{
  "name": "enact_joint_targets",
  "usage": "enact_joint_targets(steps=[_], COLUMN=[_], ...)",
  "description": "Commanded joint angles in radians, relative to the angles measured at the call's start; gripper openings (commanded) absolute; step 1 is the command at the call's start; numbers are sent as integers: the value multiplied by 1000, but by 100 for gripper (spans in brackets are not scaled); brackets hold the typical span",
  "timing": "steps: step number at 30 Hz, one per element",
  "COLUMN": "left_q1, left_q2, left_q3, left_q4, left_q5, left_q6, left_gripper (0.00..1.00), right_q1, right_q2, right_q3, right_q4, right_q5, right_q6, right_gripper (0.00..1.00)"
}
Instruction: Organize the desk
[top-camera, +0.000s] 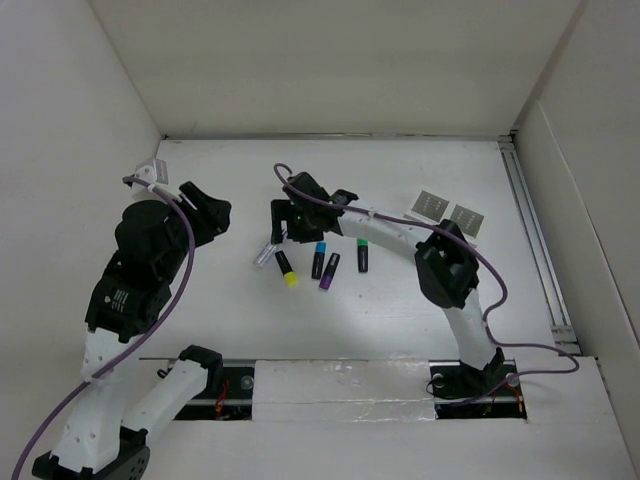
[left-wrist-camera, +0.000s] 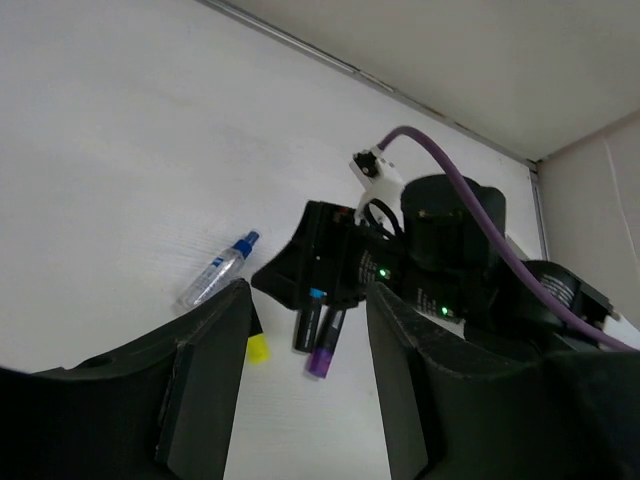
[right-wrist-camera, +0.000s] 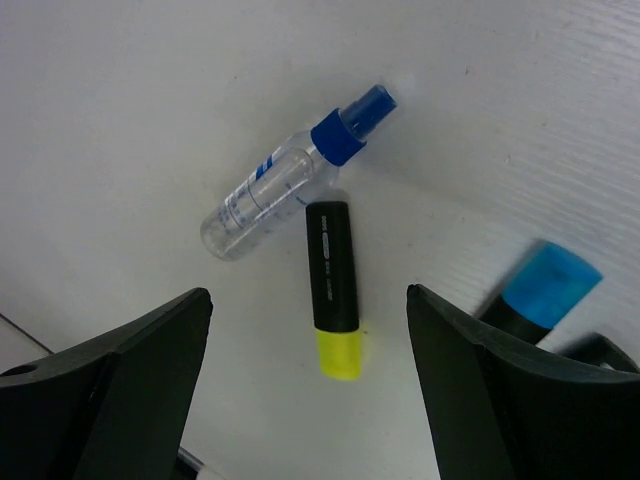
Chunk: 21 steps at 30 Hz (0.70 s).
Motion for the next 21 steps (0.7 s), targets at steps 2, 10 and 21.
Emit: enact_joint_targets(steps=[2,10,21], left_q1=[-31,-90,-135], left_q2=[-40,-97,-121], left_q3=[-62,-137,-91], left_q4=[56,72,44], left_q5=[67,102,-17], left_q6=[-2,-19,30], left_gripper=[46,46,47], right_q1=[15,15,24], right_q2=[50,220,315], right_q3=[113,257,360], right_q4=[66,28,-77], right_q5=[16,88,131], right_q6=[198,405,480], right_gripper=[84,82,66])
